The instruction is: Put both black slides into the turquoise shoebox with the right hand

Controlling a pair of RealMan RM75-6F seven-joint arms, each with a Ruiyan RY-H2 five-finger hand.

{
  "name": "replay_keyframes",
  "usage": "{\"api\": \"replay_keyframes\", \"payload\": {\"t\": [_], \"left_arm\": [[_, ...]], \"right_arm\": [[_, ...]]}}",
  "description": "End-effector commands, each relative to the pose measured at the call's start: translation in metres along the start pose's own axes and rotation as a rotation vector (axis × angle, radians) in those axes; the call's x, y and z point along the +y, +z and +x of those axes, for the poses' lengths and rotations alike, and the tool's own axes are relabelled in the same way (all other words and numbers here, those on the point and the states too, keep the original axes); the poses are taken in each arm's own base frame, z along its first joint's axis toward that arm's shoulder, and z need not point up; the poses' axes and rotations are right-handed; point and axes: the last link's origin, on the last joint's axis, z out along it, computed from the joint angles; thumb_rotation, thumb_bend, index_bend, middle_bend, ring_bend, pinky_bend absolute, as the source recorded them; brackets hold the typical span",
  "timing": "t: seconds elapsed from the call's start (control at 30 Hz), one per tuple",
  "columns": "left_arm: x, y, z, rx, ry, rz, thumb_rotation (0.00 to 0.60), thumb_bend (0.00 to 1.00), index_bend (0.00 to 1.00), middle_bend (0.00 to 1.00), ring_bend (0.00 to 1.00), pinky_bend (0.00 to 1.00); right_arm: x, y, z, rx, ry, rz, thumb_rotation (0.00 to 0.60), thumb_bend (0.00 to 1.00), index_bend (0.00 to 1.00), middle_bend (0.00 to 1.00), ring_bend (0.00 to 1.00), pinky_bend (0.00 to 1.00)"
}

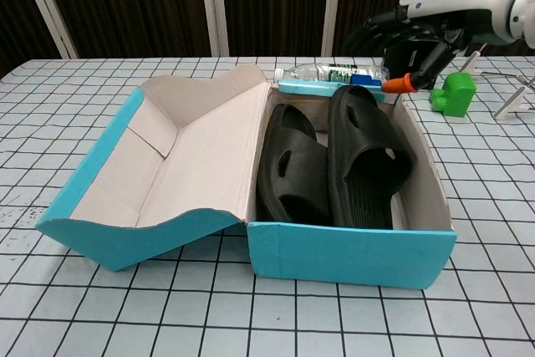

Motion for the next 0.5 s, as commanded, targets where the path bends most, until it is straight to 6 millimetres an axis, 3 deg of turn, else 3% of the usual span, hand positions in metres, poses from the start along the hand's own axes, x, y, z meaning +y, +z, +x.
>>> {"api": "replay_keyframes", "payload": {"t": [0.03,0.1,0.17,0.5], "left_arm": [[0.000,0.000,0.000,0.000,-0.002,0.002,0.600,0.20,0.10,0.00,0.00,0.10],[0.000,0.000,0.000,-0.001,-0.003,0.003,0.600,0.20,0.10,0.00,0.00,0.10],[0.000,0.000,0.000,-0.002,-0.005,0.003,0.600,0.20,0.10,0.00,0.00,0.10],[-0.002,0.001,0.002,0.004,-0.011,0.008,0.600,0.20,0.10,0.00,0.00,0.10]], "right_arm": [[-0.006,0.001,0.004,0.050,0.021,0.020,0.600,0.45,0.29,0.28,0.44,0.20],[-0.008,0.003,0.003,0.102,0.016,0.032,0.600,0.55,0.38,0.37,0.51,0.40],[-0.010,0.005,-0.003,0.123,0.012,0.043,0.600,0.59,0.43,0.38,0.52,0.54],[-0.023,0.021,-0.029,0.052,0.037,0.072,0.600,0.62,0.46,0.38,0.52,0.64]]}}
